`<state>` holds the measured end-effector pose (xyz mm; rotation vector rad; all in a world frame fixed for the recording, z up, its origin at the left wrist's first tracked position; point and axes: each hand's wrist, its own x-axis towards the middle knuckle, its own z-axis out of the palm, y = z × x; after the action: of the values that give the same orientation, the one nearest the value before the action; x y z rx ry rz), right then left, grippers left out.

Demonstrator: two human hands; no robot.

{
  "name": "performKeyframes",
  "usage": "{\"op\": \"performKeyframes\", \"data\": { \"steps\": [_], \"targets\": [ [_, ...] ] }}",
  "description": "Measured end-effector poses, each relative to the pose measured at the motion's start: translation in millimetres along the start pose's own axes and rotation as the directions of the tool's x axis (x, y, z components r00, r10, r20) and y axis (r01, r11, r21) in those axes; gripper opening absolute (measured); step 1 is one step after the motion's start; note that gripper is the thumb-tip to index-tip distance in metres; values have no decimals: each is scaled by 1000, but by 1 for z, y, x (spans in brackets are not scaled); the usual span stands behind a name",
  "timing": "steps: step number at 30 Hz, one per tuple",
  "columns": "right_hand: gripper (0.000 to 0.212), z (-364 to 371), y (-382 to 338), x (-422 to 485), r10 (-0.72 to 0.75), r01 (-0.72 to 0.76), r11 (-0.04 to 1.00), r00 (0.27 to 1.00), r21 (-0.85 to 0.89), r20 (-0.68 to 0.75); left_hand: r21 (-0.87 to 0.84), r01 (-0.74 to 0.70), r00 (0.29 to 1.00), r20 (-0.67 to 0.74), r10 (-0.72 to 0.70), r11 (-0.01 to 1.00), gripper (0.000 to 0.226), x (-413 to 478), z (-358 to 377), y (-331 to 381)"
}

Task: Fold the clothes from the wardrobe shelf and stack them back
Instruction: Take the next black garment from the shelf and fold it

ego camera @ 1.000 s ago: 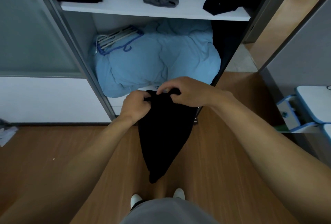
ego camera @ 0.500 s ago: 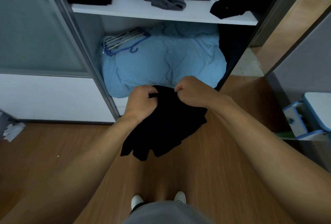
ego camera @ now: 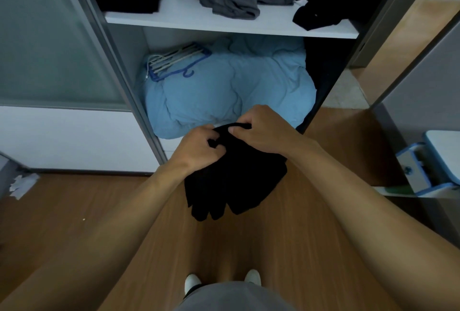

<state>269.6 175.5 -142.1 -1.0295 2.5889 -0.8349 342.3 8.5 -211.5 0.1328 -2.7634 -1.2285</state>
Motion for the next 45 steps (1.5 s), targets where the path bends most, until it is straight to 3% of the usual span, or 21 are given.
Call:
{"op": "performKeyframes", "data": {
  "steps": [4, 9, 13, 18, 22, 26, 31, 39, 45],
  "targets": [
    [42, 0, -8, -3, 2, 3, 988, 999, -151, 35, -44, 71, 996, -43, -73, 997, 31, -6, 15, 6],
    [31, -7, -10, -8, 14, 10, 939, 998, -345, 69, 73, 81, 987, -148, -69, 994, 31, 0, 31, 8],
    [42, -2, -9, -15, 34, 0, 906, 997, -424, 73, 163, 136, 983, -142, -113, 977, 12, 2, 51, -10],
    [42, 6, -6, -27, 66, -28, 918, 995, -396, 81, 188, 225, 972, 20, -233, 956, 4, -9, 62, -57],
    [27, 16, -9, -32, 33, 18, 942, 989, -335, 144, 108, 278, 954, 84, -287, 955, 7, -21, 65, -83],
    [22, 19, -9, -34, 21, 28, 960, 985, -278, 172, 28, 298, 951, 81, -299, 954, 8, -28, 64, -95],
    [23, 15, -13, -34, 13, 25, 968, 988, -249, 153, -39, 324, 946, 38, -323, 945, 27, -33, 61, -101],
    [24, 15, -19, -33, -58, 98, 975, 979, -200, 198, -250, 496, 864, 45, -502, 832, 31, -35, 53, -124],
    [26, 17, -18, -32, -133, 143, 986, 985, -86, 112, -328, 526, 831, 3, -556, 785, 40, -36, 51, -140]
  ]
}}
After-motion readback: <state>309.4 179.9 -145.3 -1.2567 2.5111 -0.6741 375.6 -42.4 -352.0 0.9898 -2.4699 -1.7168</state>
